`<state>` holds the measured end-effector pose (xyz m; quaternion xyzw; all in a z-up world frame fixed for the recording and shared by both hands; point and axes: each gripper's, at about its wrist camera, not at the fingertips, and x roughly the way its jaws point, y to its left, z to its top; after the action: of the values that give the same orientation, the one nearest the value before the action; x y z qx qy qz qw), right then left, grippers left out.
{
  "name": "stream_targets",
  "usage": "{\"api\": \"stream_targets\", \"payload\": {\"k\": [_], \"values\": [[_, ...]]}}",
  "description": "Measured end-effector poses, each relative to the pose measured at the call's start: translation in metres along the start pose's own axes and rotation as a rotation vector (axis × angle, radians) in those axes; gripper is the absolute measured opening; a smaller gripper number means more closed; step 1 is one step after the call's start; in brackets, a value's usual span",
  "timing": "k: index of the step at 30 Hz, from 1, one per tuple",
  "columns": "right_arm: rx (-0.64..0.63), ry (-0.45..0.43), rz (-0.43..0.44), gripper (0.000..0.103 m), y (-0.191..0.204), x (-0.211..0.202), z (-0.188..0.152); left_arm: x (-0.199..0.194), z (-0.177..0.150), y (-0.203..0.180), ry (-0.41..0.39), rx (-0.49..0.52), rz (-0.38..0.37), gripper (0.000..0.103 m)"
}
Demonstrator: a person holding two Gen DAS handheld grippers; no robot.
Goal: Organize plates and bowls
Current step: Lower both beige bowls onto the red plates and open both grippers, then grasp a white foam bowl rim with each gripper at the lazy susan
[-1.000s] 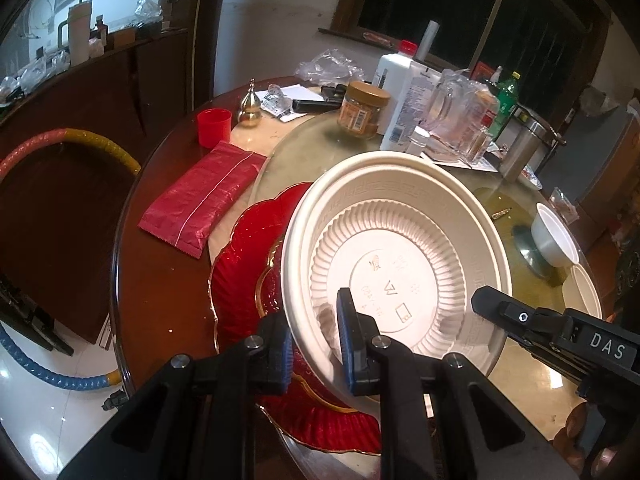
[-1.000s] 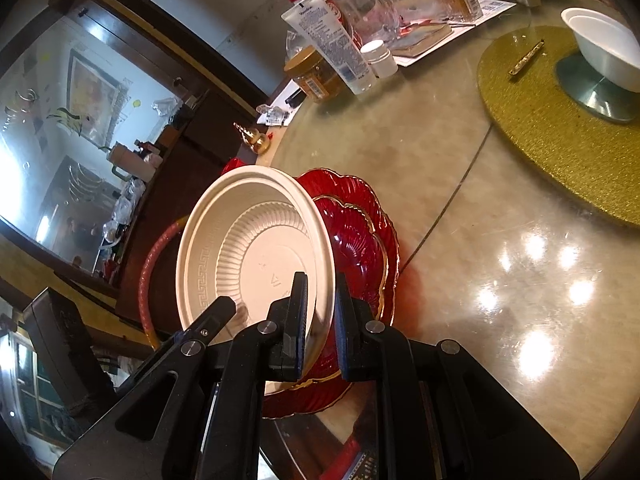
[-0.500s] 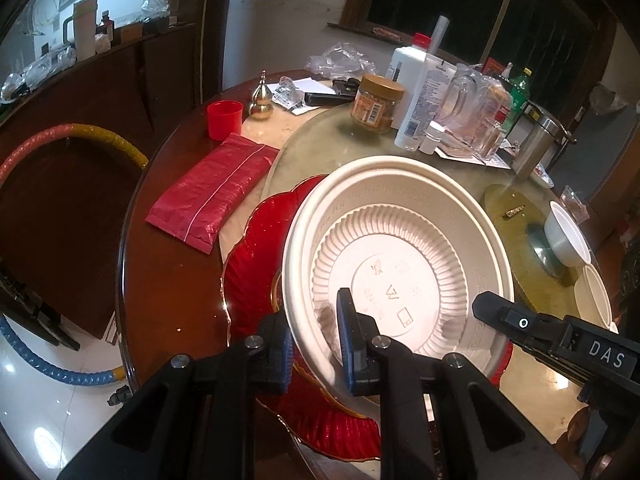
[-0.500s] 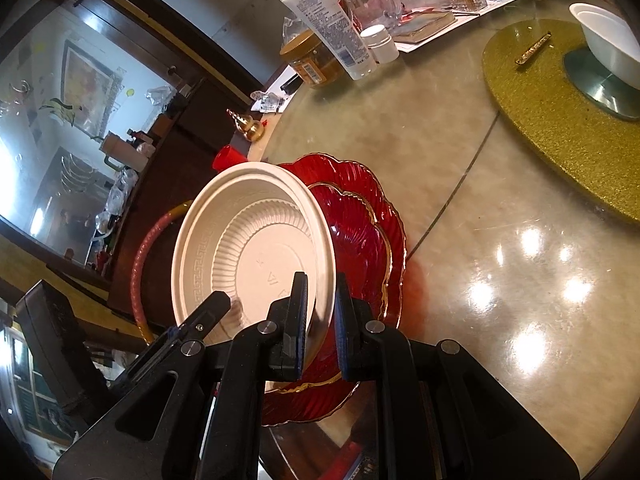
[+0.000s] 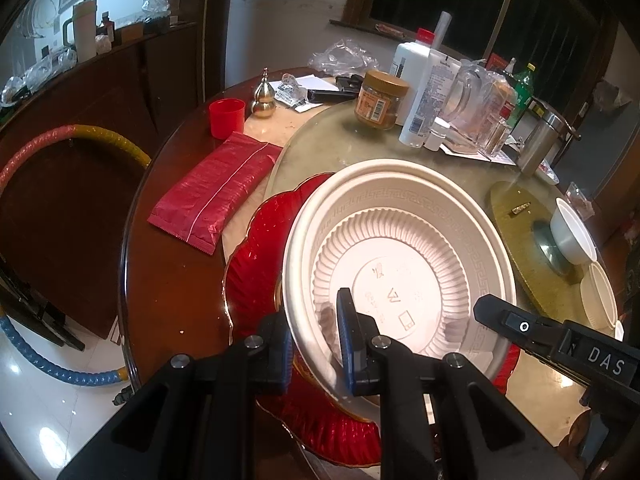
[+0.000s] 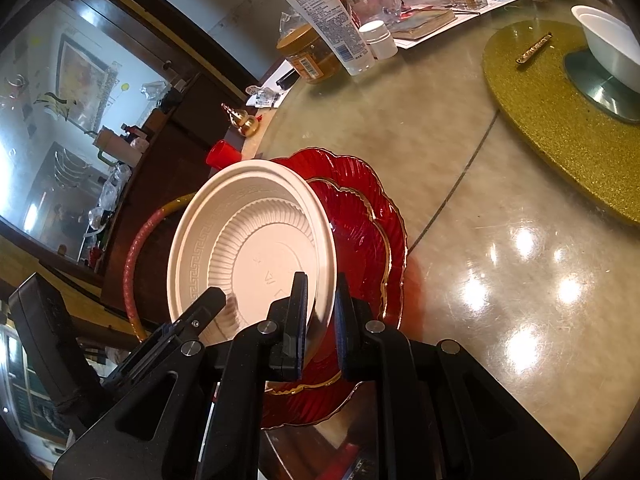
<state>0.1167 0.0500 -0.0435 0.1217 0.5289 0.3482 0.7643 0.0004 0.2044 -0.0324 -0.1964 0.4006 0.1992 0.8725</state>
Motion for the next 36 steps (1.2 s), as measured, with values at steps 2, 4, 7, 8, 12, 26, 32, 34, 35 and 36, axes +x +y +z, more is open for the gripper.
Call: {"api": "stream_targets", "payload": {"k": [2, 4, 7, 8, 12, 26, 32, 34, 35, 36], "values": [[0.001, 0.005, -0.003, 0.013, 0.0, 0.001, 0.0, 0.001, 0.0, 0.0, 0.004, 0.0, 0.004, 0.018], [0.004, 0.012, -0.006, 0.013, -0.001, 0.002, 0.0, 0.002, 0.0, 0.0, 0.002, -0.001, 0.005, 0.018], [0.006, 0.022, -0.008, 0.013, -0.001, 0.004, 0.0, 0.002, 0.001, 0.001, 0.003, -0.008, 0.005, 0.018], [0.007, 0.027, -0.01, 0.013, -0.001, 0.005, 0.0, 0.002, 0.001, 0.002, 0.002, -0.009, 0.007, 0.019], [0.005, 0.039, -0.024, 0.014, 0.0, 0.008, 0.001, 0.002, 0.001, 0.003, 0.001, -0.015, 0.028, 0.036], [0.025, -0.072, -0.025, 0.044, -0.01, -0.027, 0.002, -0.03, 0.006, -0.006, -0.144, -0.008, 0.047, 0.075], [0.098, -0.097, 0.009, 0.075, -0.029, -0.045, -0.002, -0.039, 0.004, -0.022, -0.161, 0.033, 0.037, 0.081], [0.111, -0.107, 0.019, 0.082, -0.036, -0.052, -0.003, -0.043, 0.003, -0.03, -0.165, 0.055, 0.029, 0.082], [0.113, -0.111, 0.02, 0.082, -0.037, -0.055, -0.004, -0.045, 0.002, -0.036, -0.175, 0.07, 0.028, 0.082], [0.115, -0.117, 0.02, 0.082, -0.04, -0.058, -0.005, -0.047, 0.001, -0.039, -0.181, 0.079, 0.026, 0.082]]}}
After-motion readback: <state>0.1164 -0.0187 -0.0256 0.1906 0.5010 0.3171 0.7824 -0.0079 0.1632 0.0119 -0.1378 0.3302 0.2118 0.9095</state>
